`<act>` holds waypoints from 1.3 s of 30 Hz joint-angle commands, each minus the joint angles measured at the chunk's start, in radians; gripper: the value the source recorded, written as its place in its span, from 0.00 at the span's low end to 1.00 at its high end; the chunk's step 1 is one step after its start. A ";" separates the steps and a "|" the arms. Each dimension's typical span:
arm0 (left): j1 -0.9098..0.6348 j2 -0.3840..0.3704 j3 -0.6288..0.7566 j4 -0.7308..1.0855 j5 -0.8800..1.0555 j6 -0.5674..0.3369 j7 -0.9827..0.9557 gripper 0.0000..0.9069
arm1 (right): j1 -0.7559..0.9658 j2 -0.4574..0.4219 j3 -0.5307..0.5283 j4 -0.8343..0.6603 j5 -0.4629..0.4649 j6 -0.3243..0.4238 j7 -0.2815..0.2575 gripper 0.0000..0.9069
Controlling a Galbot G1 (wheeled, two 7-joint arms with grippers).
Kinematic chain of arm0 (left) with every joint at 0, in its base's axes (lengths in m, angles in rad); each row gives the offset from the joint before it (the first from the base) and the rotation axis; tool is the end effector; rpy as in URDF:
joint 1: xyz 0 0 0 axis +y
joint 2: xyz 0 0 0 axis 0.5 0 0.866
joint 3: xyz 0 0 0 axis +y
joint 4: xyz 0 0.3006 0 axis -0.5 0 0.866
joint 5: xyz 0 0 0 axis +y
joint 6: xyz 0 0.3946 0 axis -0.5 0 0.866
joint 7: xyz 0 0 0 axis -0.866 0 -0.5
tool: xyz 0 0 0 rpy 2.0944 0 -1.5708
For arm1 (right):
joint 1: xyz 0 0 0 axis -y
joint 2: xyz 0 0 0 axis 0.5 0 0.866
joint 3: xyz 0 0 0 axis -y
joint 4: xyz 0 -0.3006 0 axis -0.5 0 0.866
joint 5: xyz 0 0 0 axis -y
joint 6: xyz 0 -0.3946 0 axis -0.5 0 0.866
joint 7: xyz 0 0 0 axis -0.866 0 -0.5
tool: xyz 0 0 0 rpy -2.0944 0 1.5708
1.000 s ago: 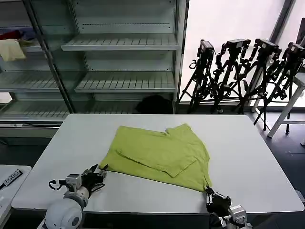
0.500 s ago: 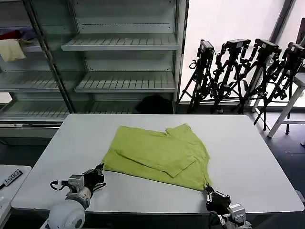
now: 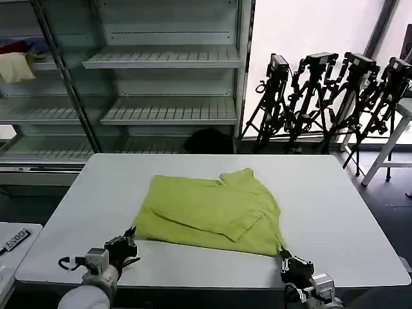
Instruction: Fold and organize the clothes.
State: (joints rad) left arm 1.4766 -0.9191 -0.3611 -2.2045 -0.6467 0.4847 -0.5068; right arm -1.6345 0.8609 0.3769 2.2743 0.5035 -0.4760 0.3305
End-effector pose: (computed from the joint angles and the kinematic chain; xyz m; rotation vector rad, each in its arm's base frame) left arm 0.2502 -0.0003 -0.2074 -0.0177 -2.6659 -0.1211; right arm 0.2129 0.0038 -0.2174 0.2717 -2.6062 0.2717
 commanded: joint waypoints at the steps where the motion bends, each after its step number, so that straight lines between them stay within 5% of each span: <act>1: 0.272 -0.007 -0.033 -0.165 0.055 -0.032 -0.091 0.00 | -0.055 -0.026 0.003 0.038 0.029 -0.013 0.008 0.00; 7: 0.430 -0.027 -0.017 -0.270 0.148 -0.045 -0.175 0.00 | -0.130 -0.036 -0.001 0.142 0.083 -0.081 0.085 0.00; 11: 0.490 -0.041 -0.018 -0.270 0.188 -0.070 -0.208 0.00 | -0.177 -0.047 0.003 0.173 0.047 -0.083 0.086 0.00; 23: 0.351 -0.031 -0.024 -0.191 0.159 -0.060 -0.194 0.01 | -0.189 -0.058 0.051 0.116 0.035 -0.065 0.109 0.01; 25: 0.342 -0.037 -0.016 -0.184 0.157 -0.054 -0.193 0.01 | -0.192 -0.047 0.040 0.114 0.026 -0.064 0.123 0.19; 26: 0.341 -0.039 -0.013 -0.181 0.158 -0.054 -0.193 0.01 | -0.194 -0.038 0.036 0.114 0.024 -0.067 0.129 1.00; 30: 0.351 -0.042 -0.010 -0.191 0.166 -0.055 -0.190 0.03 | -0.212 -0.032 0.031 0.137 0.019 -0.066 0.142 1.00; 31: 0.353 -0.042 -0.009 -0.193 0.169 -0.055 -0.191 0.23 | -0.215 -0.029 0.027 0.142 0.019 -0.067 0.147 1.00; 32: 0.355 -0.044 -0.006 -0.195 0.177 -0.054 -0.193 0.96 | -0.216 -0.025 0.020 0.153 0.019 -0.070 0.169 1.00; 39: 0.394 -0.051 -0.008 -0.229 0.231 -0.031 -0.223 1.00 | -0.219 -0.012 0.024 0.171 0.036 -0.084 0.232 1.00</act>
State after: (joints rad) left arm 1.8498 -0.9666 -0.3702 -2.4160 -0.4518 0.4448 -0.7148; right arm -1.8481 0.8397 0.4038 2.4359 0.5418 -0.5616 0.5230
